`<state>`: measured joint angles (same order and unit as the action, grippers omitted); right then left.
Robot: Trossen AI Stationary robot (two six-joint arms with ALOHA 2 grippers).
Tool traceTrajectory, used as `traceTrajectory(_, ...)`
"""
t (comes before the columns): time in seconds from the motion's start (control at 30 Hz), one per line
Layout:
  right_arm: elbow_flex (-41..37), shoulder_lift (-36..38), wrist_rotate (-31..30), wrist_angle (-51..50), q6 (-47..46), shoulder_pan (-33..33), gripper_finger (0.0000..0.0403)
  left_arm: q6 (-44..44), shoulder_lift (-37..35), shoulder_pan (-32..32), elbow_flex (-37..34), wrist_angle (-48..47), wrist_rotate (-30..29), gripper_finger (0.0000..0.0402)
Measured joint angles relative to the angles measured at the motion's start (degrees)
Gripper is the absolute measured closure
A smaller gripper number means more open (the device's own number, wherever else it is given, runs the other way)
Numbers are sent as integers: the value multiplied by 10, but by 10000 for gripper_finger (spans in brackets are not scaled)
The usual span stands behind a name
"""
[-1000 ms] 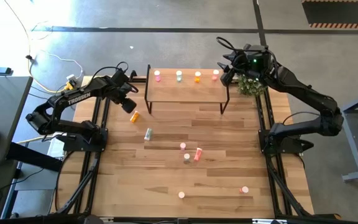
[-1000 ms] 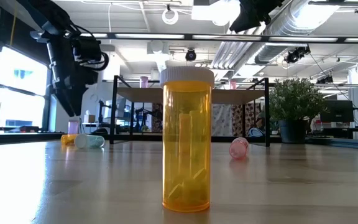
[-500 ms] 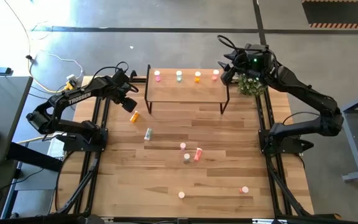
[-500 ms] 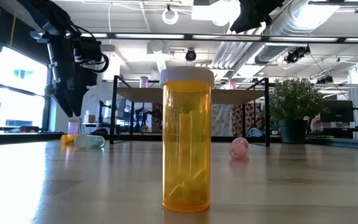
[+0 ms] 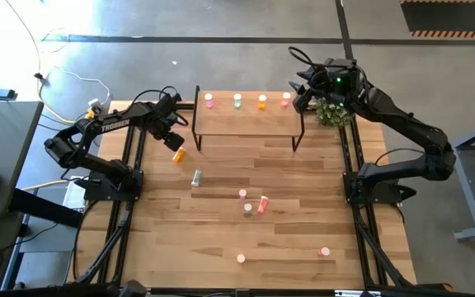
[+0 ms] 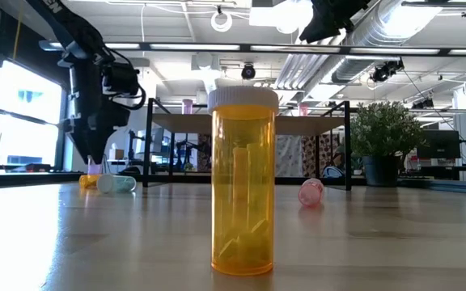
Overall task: Pick and place medicine bottles onto shelf by color
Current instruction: Put the top pink pill bottle on the shelf aligned with the pink bottle
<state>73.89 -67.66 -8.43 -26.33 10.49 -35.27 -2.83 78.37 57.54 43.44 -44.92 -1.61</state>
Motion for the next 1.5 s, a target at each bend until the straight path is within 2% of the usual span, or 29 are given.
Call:
traceTrajectory(0.83,0,0,0,0,0,0,226,15,7,-3,0,-2,-5,275)
traceTrajectory(1.13,0,0,0,0,0,0,226,16,7,-3,0,-5,-4,281)
traceTrajectory(1.3,0,0,0,-1,0,0,226,20,7,-3,8,-42,0,281)
traceTrajectory(1.5,0,0,0,-1,0,0,226,27,7,-3,49,-94,0,281)
